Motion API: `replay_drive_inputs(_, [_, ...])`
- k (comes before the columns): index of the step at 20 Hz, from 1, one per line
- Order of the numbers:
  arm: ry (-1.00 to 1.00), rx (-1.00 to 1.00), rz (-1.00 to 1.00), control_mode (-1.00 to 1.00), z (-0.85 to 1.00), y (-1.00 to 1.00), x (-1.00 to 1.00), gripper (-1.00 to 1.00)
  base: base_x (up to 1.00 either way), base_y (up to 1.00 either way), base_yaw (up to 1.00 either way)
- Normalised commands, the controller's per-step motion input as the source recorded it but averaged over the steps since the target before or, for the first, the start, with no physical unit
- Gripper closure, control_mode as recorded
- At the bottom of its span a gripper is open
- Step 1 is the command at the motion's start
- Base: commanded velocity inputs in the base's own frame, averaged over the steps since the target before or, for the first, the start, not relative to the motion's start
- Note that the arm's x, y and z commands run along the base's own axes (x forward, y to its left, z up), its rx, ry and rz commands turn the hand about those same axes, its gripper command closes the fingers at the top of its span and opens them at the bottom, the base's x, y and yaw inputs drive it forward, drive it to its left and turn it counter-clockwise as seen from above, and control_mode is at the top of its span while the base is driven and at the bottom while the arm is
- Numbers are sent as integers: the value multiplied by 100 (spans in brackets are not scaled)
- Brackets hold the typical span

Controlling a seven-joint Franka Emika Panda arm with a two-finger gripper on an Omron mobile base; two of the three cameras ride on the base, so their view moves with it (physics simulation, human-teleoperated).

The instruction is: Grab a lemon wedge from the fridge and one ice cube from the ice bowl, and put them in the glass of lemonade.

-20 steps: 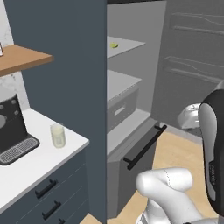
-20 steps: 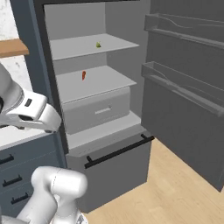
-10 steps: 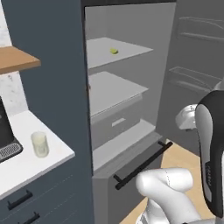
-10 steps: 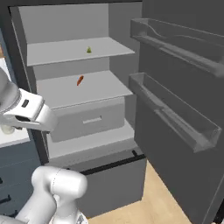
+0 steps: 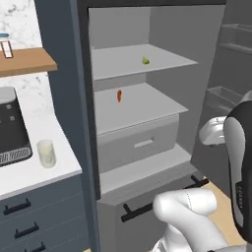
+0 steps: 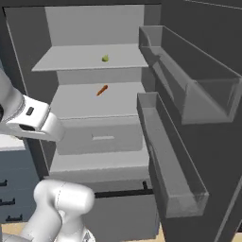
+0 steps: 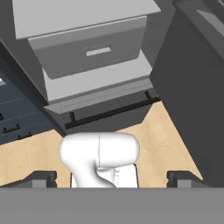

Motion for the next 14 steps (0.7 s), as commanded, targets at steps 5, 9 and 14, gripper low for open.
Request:
replay_drive_inputs(5, [0, 0, 0, 100, 0, 0, 0, -100, 46, -6, 24])
replay_drive_inputs(9, [0, 0, 0, 100, 0, 0, 0, -100, 51, 6, 9])
replay_drive_inputs(14, [0, 0, 0, 100, 0, 0, 0, -100, 77, 0, 4])
